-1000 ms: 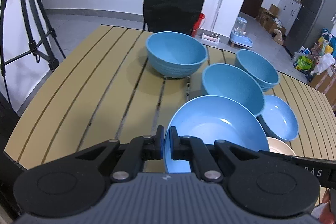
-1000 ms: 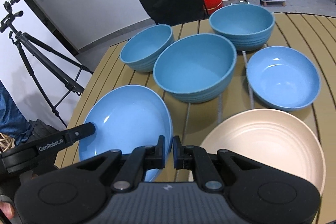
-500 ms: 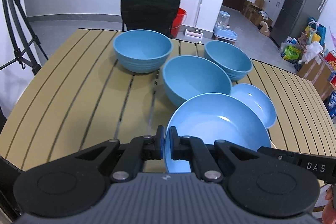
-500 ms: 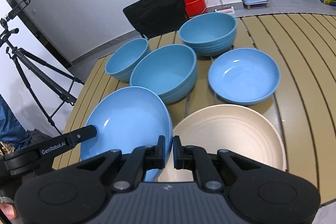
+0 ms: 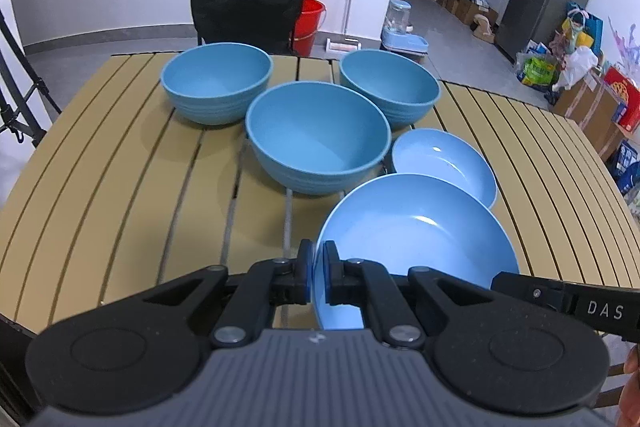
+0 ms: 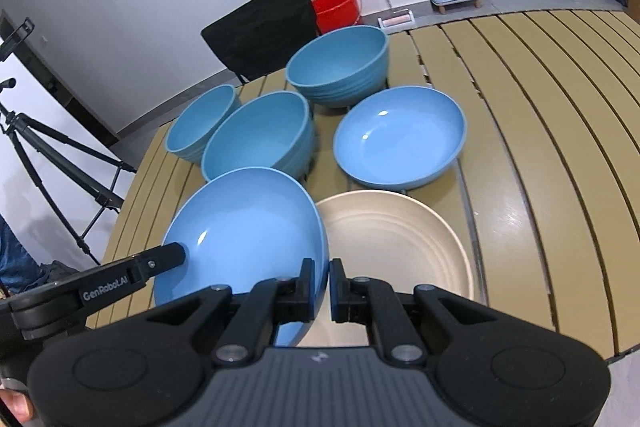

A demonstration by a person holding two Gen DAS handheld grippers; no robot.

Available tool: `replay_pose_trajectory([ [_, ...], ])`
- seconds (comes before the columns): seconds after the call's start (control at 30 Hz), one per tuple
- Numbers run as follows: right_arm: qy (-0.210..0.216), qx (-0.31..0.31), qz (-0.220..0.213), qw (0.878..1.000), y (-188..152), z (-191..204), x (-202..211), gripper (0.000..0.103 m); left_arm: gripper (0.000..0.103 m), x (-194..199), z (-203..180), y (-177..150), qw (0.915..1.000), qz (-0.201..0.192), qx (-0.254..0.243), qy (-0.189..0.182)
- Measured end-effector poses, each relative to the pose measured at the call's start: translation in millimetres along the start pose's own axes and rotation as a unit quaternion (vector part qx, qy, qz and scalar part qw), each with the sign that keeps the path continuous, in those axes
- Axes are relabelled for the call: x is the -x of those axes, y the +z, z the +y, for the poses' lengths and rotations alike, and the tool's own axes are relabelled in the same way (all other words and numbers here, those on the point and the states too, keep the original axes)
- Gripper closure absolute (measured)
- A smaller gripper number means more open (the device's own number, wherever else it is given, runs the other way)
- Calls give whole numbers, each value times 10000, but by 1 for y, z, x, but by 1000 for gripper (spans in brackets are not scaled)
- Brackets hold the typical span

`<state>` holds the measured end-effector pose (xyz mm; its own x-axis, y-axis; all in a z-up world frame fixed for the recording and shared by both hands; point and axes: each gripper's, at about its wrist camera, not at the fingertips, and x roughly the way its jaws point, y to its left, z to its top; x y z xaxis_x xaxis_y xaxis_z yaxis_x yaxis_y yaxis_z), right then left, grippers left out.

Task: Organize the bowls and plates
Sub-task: 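Lift the light-blue plate and lower it onto the cream plate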

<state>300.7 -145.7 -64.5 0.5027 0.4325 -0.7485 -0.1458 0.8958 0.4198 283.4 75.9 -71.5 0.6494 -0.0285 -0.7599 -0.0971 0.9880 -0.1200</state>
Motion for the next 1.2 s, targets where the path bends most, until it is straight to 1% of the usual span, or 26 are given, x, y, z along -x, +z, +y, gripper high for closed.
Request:
replay_pose_trajectory([
  [0.23, -83, -145, 58, 9998, -5, -20, -1, 96, 97, -14, -16, -6, 9997, 181, -160, 6],
  [0.67, -217, -405, 300, 9985, -18, -48, -24, 97, 97, -42, -31, -19, 9979, 514, -375, 76],
  [1.2, -300, -419, 312, 9982, -20, -66, -40, 97, 97, -62, -43, -26, 9966, 627, -510, 140],
])
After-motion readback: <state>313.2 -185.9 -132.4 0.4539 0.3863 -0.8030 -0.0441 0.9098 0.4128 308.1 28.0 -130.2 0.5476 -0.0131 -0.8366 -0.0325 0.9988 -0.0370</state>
